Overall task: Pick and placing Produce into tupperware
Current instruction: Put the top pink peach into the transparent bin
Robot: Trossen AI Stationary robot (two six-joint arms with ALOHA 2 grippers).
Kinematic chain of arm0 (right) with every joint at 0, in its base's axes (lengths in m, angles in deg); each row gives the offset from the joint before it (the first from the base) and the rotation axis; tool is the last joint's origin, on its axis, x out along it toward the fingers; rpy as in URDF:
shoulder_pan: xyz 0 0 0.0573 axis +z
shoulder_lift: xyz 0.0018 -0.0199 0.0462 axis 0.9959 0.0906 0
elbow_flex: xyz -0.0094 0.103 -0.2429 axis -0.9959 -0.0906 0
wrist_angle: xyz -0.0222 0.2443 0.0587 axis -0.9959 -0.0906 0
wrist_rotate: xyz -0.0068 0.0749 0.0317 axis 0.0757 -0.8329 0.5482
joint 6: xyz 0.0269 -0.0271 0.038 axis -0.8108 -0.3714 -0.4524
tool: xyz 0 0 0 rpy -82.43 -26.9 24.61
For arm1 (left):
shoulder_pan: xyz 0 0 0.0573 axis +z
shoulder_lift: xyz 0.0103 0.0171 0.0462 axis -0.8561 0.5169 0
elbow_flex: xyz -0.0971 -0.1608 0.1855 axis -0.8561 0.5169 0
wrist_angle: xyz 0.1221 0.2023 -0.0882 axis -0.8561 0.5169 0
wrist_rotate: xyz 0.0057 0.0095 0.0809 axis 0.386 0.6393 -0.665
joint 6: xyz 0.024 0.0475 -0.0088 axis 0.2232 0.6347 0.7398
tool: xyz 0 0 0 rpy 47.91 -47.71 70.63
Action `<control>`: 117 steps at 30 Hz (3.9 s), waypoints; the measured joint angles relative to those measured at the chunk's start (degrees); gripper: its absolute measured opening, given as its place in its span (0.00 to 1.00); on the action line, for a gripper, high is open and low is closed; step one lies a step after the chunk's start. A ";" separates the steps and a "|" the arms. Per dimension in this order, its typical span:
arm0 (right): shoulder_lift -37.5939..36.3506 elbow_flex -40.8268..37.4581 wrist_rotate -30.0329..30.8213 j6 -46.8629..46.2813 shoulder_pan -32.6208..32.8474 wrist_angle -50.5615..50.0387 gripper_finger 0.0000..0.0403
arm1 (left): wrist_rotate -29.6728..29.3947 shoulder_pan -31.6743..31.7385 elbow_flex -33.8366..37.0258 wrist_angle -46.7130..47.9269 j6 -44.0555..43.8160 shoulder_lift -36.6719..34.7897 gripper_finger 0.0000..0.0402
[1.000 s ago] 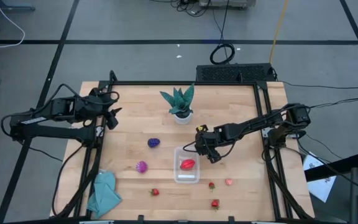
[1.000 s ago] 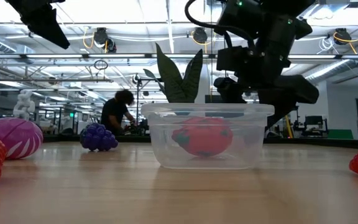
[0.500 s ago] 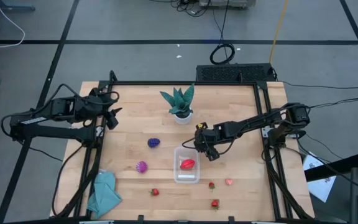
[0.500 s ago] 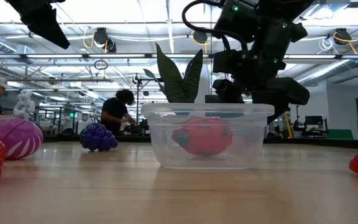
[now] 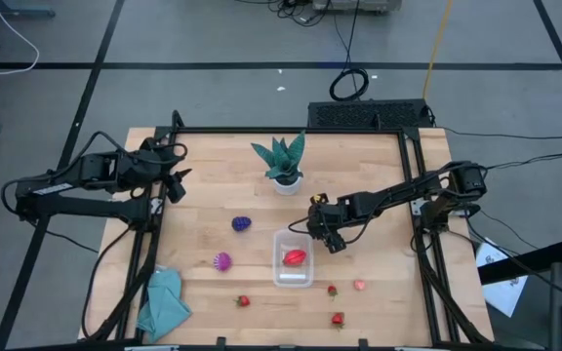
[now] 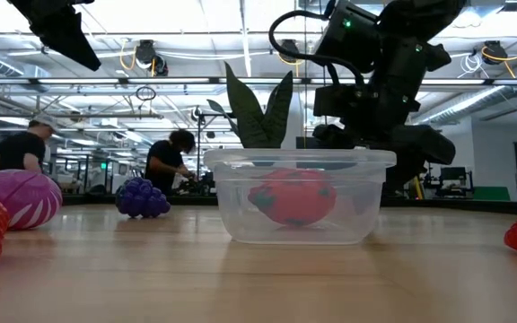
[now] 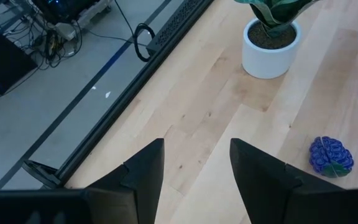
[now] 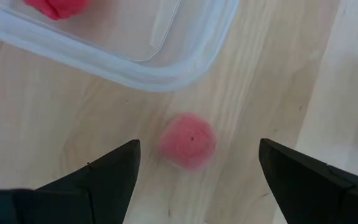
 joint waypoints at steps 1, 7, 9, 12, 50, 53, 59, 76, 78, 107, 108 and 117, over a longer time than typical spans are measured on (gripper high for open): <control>0.00 0.00 0.00 0.02 0.00 0.08 0.79 | 0.00 0.00 0.00 0.01 -0.01 0.00 0.46; 0.00 0.00 -0.02 -0.62 0.00 -0.06 0.74 | -0.02 0.00 0.00 0.02 0.00 0.00 0.46; 0.00 0.00 -0.02 -0.95 0.00 -0.06 0.70 | -0.02 0.00 0.00 0.00 0.00 0.00 0.46; 0.00 0.00 -0.01 -1.10 0.00 -0.06 0.63 | -0.02 0.00 0.00 0.02 0.00 0.00 0.46; 0.00 0.09 0.31 -4.47 0.11 -1.21 0.23 | -0.02 0.01 0.00 0.04 0.00 0.00 0.46; 0.00 0.09 0.46 -5.25 0.06 -1.70 0.23 | -0.02 0.00 0.00 0.04 0.00 0.00 0.46; 0.00 0.09 3.62 -6.07 -0.13 -3.22 0.23 | -0.02 0.00 0.00 0.05 0.00 0.00 0.46; -2.90 -0.02 6.88 -8.87 -1.14 -6.73 0.23 | -0.02 0.02 0.00 0.07 0.28 0.00 0.46; -4.38 -0.02 8.09 -8.89 -1.14 -7.85 0.23 | -0.02 0.01 0.00 0.07 0.28 -0.01 0.46; -20.37 0.04 7.96 -22.95 5.36 -12.33 0.23 | 0.52 0.00 0.02 0.06 -0.35 0.00 0.46; -20.76 0.04 7.94 -23.51 5.95 -11.90 0.23 | 0.52 0.00 0.02 0.05 -0.37 0.00 0.46; -22.86 0.04 7.70 -23.86 10.71 -3.51 0.23 | 0.94 0.00 0.02 0.04 -2.03 0.00 0.46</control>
